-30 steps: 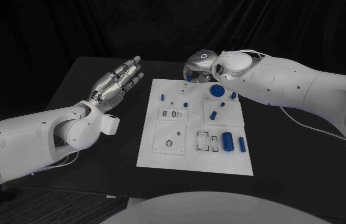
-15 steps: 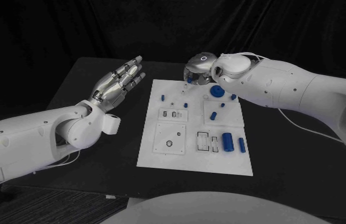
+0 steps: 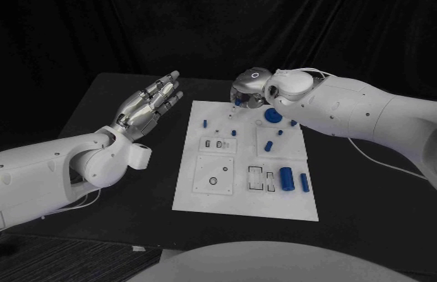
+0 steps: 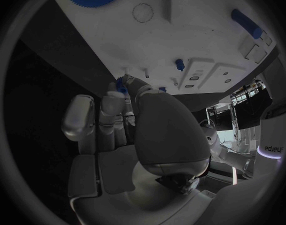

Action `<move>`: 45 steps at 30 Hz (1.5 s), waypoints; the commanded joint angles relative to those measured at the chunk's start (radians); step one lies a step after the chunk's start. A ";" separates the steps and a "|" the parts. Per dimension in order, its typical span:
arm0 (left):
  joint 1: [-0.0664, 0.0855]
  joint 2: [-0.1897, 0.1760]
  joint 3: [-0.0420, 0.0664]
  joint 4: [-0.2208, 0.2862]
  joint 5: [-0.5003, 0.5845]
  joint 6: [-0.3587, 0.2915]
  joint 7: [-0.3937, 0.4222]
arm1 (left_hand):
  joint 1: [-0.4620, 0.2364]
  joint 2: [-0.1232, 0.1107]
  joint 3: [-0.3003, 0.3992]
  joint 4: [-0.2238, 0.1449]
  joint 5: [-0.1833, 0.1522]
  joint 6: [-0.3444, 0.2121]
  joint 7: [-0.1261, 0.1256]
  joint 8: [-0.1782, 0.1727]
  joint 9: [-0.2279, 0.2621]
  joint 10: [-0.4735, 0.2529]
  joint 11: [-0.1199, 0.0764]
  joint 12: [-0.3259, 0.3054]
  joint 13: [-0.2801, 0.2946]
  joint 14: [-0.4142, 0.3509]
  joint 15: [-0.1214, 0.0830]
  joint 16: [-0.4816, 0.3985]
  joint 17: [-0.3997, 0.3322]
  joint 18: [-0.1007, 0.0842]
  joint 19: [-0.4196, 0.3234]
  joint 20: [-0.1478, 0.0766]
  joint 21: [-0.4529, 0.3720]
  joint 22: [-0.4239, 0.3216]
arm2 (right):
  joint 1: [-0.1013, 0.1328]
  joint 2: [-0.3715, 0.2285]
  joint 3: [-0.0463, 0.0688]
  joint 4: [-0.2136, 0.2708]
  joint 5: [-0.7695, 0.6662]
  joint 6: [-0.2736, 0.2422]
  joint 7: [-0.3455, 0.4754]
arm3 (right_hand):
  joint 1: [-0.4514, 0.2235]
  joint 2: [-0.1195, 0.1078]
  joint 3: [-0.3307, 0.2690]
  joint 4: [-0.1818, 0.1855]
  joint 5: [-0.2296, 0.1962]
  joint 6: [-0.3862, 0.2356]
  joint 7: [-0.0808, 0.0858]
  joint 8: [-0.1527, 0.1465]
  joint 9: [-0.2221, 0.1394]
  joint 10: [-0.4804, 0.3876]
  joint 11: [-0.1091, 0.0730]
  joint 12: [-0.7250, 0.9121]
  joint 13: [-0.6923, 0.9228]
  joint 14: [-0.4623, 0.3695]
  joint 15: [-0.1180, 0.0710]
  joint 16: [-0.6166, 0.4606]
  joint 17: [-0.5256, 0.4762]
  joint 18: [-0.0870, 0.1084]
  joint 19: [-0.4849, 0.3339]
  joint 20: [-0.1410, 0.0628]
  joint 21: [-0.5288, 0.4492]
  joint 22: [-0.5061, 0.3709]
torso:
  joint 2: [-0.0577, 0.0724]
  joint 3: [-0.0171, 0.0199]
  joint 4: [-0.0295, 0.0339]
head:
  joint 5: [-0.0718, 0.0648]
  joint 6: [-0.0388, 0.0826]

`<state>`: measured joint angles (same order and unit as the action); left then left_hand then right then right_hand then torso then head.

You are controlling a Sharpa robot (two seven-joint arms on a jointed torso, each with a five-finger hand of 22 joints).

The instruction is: Assemble the parts on the task board

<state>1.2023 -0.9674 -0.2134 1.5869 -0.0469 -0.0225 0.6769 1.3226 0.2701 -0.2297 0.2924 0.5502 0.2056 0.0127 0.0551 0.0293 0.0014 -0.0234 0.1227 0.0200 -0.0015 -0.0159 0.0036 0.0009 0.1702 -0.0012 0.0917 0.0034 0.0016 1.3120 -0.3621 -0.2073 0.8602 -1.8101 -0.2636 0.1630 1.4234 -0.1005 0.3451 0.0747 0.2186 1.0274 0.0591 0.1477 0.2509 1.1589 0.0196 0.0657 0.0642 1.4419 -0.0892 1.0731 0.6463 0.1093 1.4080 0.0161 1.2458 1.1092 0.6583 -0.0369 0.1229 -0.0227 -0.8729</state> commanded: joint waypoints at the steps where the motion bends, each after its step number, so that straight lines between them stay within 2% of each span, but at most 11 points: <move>1: 0.003 0.003 0.001 0.000 -0.003 0.019 0.081 | 0.012 -0.001 0.005 -0.001 0.005 0.006 0.004 0.000 0.002 -0.001 0.008 0.001 -0.001 0.001 0.007 -0.004 -0.001 0.006 0.001 0.007 -0.003 -0.002 | -0.004 0.004 0.001 -0.004 -0.002 -0.020 -0.026 | -0.006 -0.005 0.002 0.003 -0.003 -0.009 0.002 -0.003 0.001 -0.006 0.000 -0.004 0.001 -0.001 0.008 0.008 0.003 -0.012 -0.001 0.010 0.007 0.002 | -0.001 -0.0004 -0.0006 | 0.000 0.000; 22: 0.002 0.007 0.001 -0.003 -0.003 0.034 0.066 | 0.019 0.000 0.009 -0.002 0.013 0.015 0.011 0.004 0.003 -0.001 0.015 0.002 -0.001 0.001 0.010 -0.004 -0.001 0.007 0.001 0.015 -0.003 -0.002 | -0.022 0.038 0.001 -0.050 -0.002 -0.002 -0.030 | -0.008 -0.006 0.006 0.004 -0.002 -0.020 0.003 -0.011 0.002 -0.016 0.001 -0.006 0.001 -0.002 0.009 0.009 0.007 -0.011 -0.003 0.012 0.007 0.004 | -0.004 -0.0023 -0.0007 | -0.001 0.000; 28: 0.002 0.008 0.001 -0.004 -0.003 0.039 0.062 | 0.019 0.001 0.010 -0.002 0.014 0.015 0.012 0.004 0.003 -0.001 0.015 0.002 -0.001 0.001 0.011 -0.004 -0.001 0.007 0.001 0.016 -0.003 -0.002 | -0.023 0.043 0.001 -0.055 -0.002 0.007 -0.030 | -0.008 -0.007 0.008 0.005 -0.002 -0.023 0.003 -0.013 0.003 -0.021 0.002 -0.006 0.000 -0.004 0.010 0.007 0.005 -0.011 -0.005 0.012 0.007 0.004 | -0.005 -0.0024 -0.0012 | 0.002 0.000; 45: 0.002 0.009 0.001 -0.005 -0.003 0.052 0.042 | 0.026 0.003 0.014 -0.001 0.017 0.041 0.025 0.014 0.006 0.000 0.026 0.004 -0.001 0.001 0.022 -0.004 -0.001 0.009 0.001 0.029 -0.003 -0.002 | -0.027 0.058 0.001 -0.070 -0.002 0.031 -0.034 | -0.008 -0.006 0.013 0.006 -0.002 -0.033 0.004 -0.021 0.004 -0.034 0.002 -0.005 0.001 -0.014 0.012 -0.002 -0.007 -0.010 -0.012 0.015 0.001 0.000 | -0.007 -0.0034 -0.0019 | -0.002 0.000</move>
<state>1.2023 -0.9605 -0.2135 1.5802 -0.0475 0.0124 0.6773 1.3388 0.2707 -0.2214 0.2895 0.5626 0.2386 0.0383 0.0638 0.0343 0.0001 -0.0032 0.1227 0.0201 -0.0014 -0.0015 0.0036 0.0013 0.1703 -0.0009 0.1132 0.0034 0.0010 1.2879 -0.3054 -0.2069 0.7935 -1.8099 -0.2500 0.1525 1.4195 -0.1043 0.3506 0.0802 0.2187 1.0021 0.0621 0.1313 0.2542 1.1333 0.0230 0.0658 0.0644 1.4324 -0.0797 1.0772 0.6413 0.1094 1.3970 0.0271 1.2508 1.1097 0.6518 -0.0400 0.1211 -0.0242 -0.8728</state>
